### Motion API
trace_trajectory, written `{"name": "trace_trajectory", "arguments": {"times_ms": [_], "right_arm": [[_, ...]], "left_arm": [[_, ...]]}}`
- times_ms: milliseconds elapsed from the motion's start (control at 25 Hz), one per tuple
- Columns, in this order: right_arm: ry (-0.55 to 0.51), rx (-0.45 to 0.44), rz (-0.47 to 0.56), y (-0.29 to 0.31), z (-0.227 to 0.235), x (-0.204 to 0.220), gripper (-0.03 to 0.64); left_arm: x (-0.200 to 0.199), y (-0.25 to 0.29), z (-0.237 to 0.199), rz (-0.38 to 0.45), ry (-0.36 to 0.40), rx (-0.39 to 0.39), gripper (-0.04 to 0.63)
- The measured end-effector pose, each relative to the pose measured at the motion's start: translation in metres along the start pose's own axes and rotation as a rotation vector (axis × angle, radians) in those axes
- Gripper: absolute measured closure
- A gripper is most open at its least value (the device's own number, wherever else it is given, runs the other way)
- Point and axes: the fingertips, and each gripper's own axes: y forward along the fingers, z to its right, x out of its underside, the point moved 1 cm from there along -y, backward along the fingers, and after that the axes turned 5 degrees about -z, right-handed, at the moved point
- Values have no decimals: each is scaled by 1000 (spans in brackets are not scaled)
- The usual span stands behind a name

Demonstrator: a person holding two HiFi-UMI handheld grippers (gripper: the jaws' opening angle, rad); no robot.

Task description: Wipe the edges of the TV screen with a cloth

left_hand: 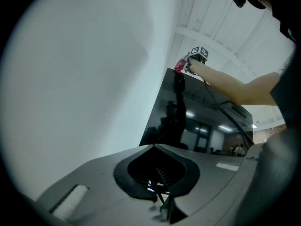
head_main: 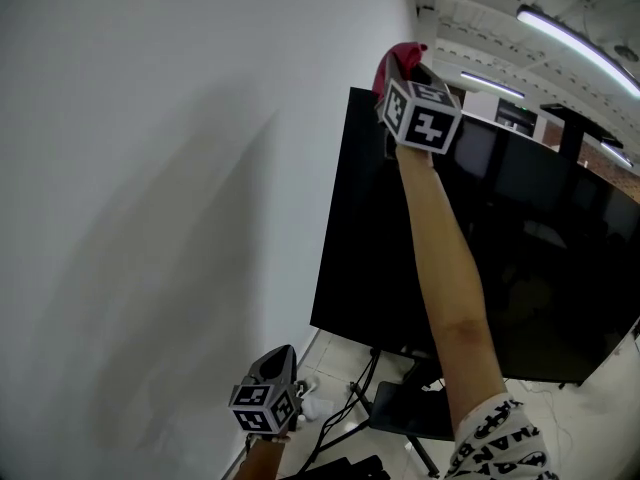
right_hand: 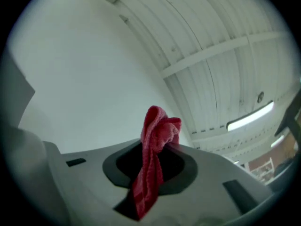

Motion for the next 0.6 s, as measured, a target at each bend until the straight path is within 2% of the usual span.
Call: {"name": "trace_trajectory", "arguments": {"times_ms": [120, 280, 360, 440, 600], "right_arm": [[-205, 12, -35, 3, -12, 0, 535], [-493, -5, -157, 37, -47, 32, 532], [-600, -26, -228, 51, -66, 50, 532], [-660, -43, -285, 55, -76, 61, 532], [-683, -72, -328, 54, -81, 71, 532]], "left_arm": [[4, 1, 9, -10, 0, 22, 606], [9, 5, 13, -15, -8, 36, 606], [12, 3, 11, -14, -18, 38, 606], [11, 1, 12, -10, -16, 46, 606], [-7, 3, 16, 3, 32, 68, 606]]}}
